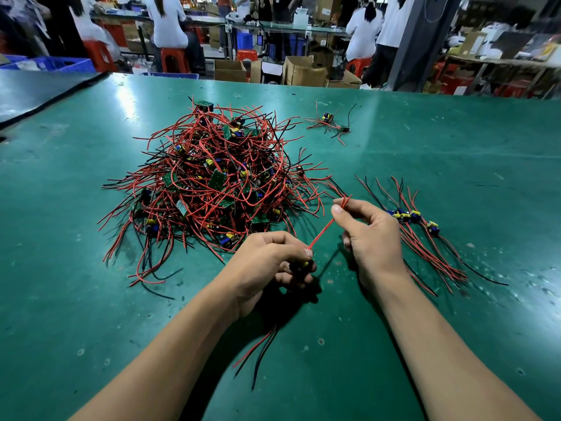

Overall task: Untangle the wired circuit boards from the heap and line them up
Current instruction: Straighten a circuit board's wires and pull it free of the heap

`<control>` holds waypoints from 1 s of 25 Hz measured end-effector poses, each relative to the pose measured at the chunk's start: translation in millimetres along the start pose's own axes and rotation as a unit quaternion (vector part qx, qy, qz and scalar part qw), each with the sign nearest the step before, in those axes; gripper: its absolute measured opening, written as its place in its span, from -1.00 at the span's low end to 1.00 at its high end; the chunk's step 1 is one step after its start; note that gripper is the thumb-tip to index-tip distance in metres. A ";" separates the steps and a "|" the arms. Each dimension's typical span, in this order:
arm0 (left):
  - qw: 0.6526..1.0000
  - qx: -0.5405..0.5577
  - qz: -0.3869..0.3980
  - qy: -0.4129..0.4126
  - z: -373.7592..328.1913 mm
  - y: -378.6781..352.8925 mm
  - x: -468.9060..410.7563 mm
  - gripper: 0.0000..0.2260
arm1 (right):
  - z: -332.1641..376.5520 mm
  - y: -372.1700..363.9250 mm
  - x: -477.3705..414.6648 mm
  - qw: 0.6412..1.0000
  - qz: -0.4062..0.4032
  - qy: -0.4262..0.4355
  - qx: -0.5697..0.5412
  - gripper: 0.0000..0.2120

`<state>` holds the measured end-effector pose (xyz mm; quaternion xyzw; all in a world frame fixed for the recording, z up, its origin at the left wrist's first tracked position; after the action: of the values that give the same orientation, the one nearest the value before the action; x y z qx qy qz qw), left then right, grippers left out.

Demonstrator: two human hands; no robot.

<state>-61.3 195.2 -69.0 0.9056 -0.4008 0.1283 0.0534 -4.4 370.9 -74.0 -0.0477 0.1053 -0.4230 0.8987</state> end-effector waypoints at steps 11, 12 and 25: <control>1.000 0.016 0.015 -0.006 1.3 1.1 1.5 -0.82 | -4.3 -2.8 0.7 0.934 0.003 -0.235 -0.271 -0.80; 1.000 0.018 0.017 -0.008 1.2 1.1 1.1 -0.82 | -4.1 -5.3 3.1 0.904 0.024 -0.282 -0.319 -0.79; 0.999 0.052 0.000 -0.010 3.7 3.1 -3.5 -0.96 | 0.5 -22.0 20.4 0.871 0.136 -0.335 -0.331 -0.63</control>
<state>-65.1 194.9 -73.6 0.9084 -0.3938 0.1405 0.0020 -8.2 341.2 -72.7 -0.4665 -0.0632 -0.1954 0.8604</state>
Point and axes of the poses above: each hand's wrist, its own x-axis away from the middle knuckle, its own y-axis out of the back of the hand, z = x × y, the point moved 6 cm from there along -x, towards the middle knuckle, and after that the axes turned 9 degrees about -x, right-handed, at the moved point
